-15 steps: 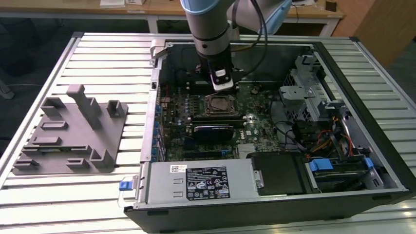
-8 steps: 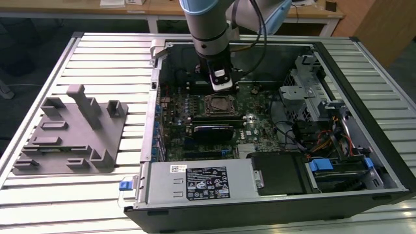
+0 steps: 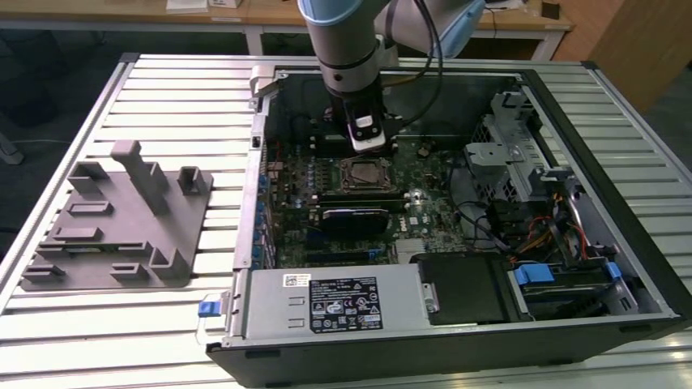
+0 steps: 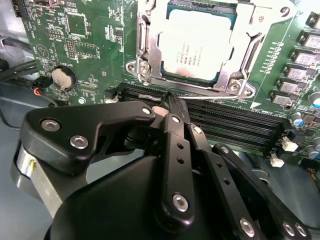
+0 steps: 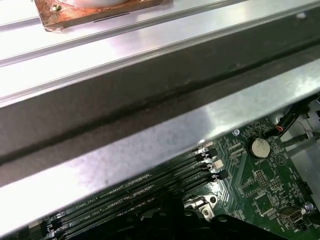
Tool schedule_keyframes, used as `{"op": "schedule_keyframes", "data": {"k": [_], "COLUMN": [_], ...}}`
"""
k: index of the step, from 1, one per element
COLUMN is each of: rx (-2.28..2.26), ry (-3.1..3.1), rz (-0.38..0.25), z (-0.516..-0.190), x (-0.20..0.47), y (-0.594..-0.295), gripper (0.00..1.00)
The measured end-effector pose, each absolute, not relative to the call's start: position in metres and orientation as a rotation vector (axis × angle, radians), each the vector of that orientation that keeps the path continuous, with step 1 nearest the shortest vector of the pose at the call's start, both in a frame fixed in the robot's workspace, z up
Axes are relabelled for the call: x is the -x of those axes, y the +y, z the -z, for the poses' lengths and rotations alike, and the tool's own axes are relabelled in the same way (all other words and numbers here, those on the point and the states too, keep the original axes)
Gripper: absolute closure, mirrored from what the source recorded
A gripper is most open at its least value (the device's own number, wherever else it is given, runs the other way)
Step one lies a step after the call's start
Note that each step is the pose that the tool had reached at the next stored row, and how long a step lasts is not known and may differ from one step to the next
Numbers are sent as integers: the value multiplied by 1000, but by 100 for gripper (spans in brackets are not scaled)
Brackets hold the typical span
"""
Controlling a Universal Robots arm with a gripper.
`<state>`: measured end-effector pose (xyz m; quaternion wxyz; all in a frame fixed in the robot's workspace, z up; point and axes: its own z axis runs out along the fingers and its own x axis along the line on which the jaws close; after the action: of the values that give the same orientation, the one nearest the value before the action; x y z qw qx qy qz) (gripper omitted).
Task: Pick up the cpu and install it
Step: 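Install the first cpu locking lever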
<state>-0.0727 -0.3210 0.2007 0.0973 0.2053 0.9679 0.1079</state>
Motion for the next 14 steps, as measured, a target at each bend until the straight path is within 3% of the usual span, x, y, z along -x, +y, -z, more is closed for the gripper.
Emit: {"op": "schedule_keyframes", "data": {"k": [14], "rx": [-606], "ry": [2855], "rz": [-321], "z": [-194], "x": [73], "y": [-322], "gripper": [89]}}
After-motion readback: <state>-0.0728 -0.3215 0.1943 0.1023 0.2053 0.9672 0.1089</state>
